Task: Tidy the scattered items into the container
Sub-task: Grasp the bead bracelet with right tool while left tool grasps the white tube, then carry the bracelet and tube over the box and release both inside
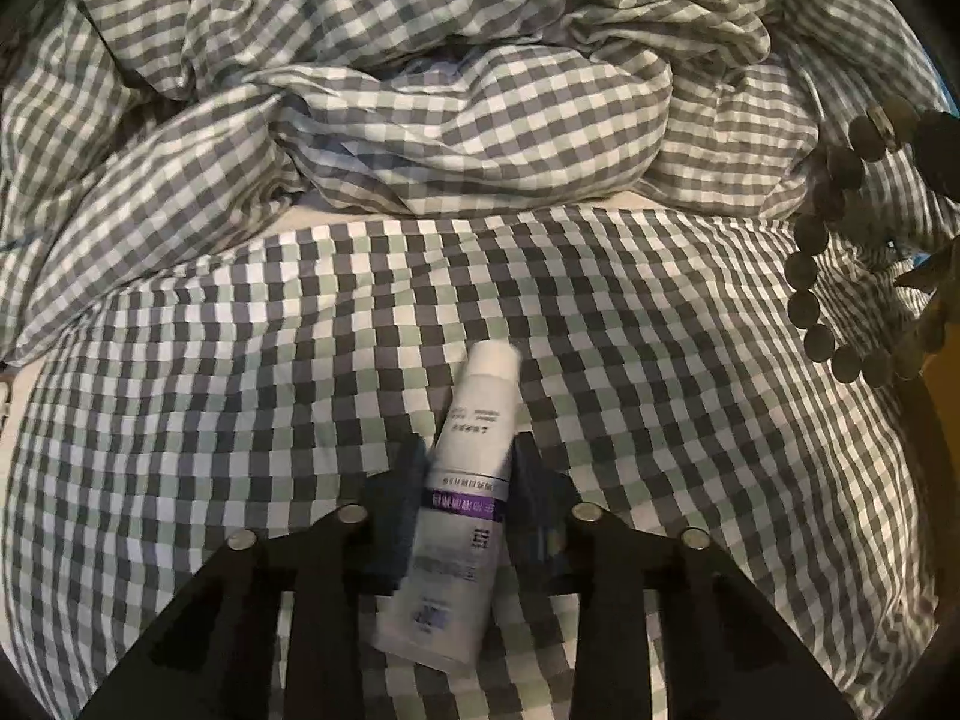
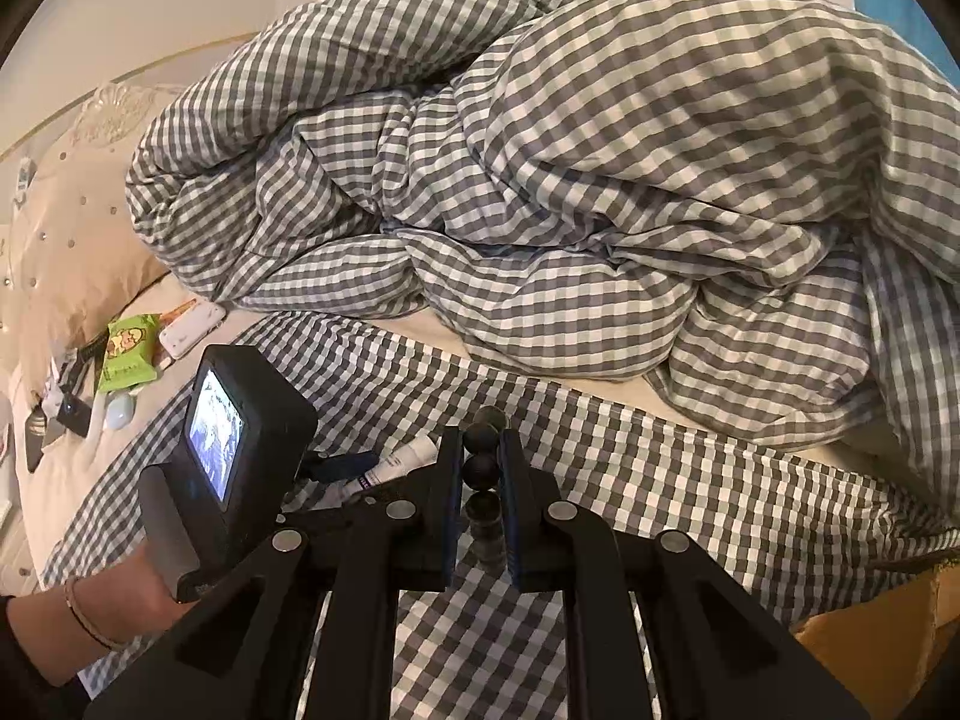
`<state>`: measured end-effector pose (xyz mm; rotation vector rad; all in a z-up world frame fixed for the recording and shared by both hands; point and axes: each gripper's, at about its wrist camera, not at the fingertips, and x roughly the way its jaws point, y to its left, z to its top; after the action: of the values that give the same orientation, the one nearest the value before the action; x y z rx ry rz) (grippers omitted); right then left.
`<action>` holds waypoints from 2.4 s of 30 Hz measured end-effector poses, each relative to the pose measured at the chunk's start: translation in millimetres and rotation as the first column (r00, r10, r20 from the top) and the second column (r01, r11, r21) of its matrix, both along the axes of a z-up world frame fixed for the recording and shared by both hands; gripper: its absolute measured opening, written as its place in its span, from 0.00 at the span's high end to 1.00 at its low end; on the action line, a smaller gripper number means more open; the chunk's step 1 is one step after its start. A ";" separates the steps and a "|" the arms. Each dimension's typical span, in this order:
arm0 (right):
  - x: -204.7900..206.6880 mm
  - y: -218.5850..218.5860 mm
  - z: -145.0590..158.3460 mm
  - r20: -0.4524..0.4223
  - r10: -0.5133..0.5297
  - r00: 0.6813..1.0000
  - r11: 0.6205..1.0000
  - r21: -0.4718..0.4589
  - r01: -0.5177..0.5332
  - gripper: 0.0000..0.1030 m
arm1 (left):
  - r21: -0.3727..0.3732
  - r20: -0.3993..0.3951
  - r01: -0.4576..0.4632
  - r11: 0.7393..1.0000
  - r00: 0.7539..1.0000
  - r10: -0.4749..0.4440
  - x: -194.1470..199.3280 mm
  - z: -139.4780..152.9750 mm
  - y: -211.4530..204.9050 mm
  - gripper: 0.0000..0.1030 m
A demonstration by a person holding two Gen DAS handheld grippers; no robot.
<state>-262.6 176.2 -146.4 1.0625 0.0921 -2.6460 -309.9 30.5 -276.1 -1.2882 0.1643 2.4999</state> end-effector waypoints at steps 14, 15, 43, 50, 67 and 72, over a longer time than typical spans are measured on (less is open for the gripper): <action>37.8 7.7 31.6 -0.045 -0.010 0.999 1.000 -0.017 0.010 0.90 | 0.006 -0.087 -0.232 0.973 0.969 0.232 52.2 61.1 -5.6 0.76; 43.9 8.8 36.7 -0.053 -0.011 0.999 1.000 -0.019 0.010 0.90 | 0.019 -0.093 -0.242 0.970 0.966 0.243 58.9 70.2 -6.1 0.76; 249.4 213.2 111.3 -0.132 -0.327 0.936 0.942 0.033 0.334 0.89 | 0.151 -0.295 0.093 0.984 0.955 -0.045 235.1 235.0 178.1 0.76; 264.8 262.1 98.5 -0.112 -0.388 0.915 0.920 0.011 0.391 0.89 | 0.124 -0.304 0.175 0.977 0.944 -0.130 250.6 238.9 232.7 0.76; 307.2 322.3 110.9 -0.187 -0.534 0.824 0.844 -0.057 0.534 0.11 | 0.095 -0.303 0.259 0.961 0.927 -0.221 262.4 233.4 294.9 0.76; 323.0 333.6 119.4 -0.206 -0.550 0.809 0.833 -0.064 0.550 0.10 | 0.083 -0.290 0.290 0.954 0.923 -0.255 264.9 229.3 315.8 0.75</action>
<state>60.4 509.8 -27.0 0.8939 -0.2108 -3.2795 -45.0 346.3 -46.8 -0.8009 0.2318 2.3913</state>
